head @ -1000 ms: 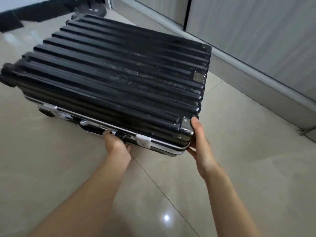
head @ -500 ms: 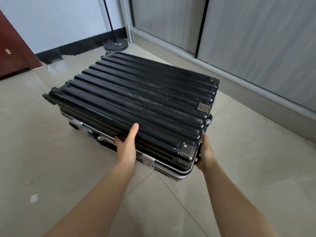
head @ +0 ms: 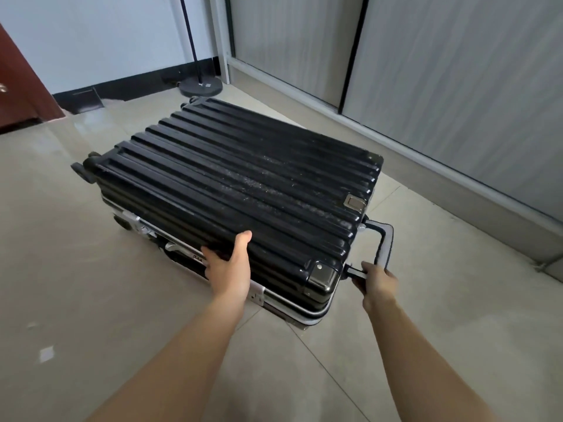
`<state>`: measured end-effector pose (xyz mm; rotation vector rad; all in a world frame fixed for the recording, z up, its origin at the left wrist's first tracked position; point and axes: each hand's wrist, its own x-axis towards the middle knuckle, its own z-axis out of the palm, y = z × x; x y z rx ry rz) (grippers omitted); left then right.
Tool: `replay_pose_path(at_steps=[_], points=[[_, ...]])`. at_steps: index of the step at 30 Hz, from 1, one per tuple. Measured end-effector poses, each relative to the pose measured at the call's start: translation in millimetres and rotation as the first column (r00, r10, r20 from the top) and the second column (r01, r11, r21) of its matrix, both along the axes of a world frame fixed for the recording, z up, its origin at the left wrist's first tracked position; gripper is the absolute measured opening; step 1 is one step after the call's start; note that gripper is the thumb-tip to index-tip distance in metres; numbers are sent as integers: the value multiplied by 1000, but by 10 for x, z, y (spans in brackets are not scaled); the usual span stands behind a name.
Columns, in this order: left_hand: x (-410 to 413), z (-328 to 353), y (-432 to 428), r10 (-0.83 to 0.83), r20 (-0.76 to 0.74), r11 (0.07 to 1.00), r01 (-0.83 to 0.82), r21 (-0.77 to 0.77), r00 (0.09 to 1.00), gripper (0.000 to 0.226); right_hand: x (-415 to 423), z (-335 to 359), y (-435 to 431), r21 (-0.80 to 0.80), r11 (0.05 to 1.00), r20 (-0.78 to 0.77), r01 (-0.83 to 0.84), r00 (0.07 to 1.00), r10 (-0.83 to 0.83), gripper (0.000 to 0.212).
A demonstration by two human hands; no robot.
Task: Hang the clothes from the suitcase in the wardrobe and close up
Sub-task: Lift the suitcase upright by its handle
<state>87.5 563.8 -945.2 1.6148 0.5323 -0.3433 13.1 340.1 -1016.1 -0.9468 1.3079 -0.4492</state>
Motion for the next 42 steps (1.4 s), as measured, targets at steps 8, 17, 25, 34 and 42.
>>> replay_pose_path(at_steps=[8, 17, 25, 34, 42], points=[[-67, 314, -271, 185, 2, 983, -185, 10, 983, 89, 6, 752, 31, -328, 918, -286, -221, 950, 127, 8], [657, 2042, 287, 239, -345, 896, -343, -282, 908, 95, 392, 3028, 344, -358, 911, -148, -206, 976, 162, 15], [1305, 3866, 992, 4, 64, 984, 7, -180, 998, 71, 1646, 4753, 1220, -283, 858, -178, -427, 903, 391, 16], [2049, 3776, 2075, 4, 50, 1000, -5, 25, 999, 27, 2864, 5076, 2193, -137, 649, -381, -748, 645, 663, 21], [2276, 3823, 2433, 14, 115, 988, -32, 153, 993, 38, 3354, 5021, 2623, -79, 51, -917, -996, 93, 389, 59]])
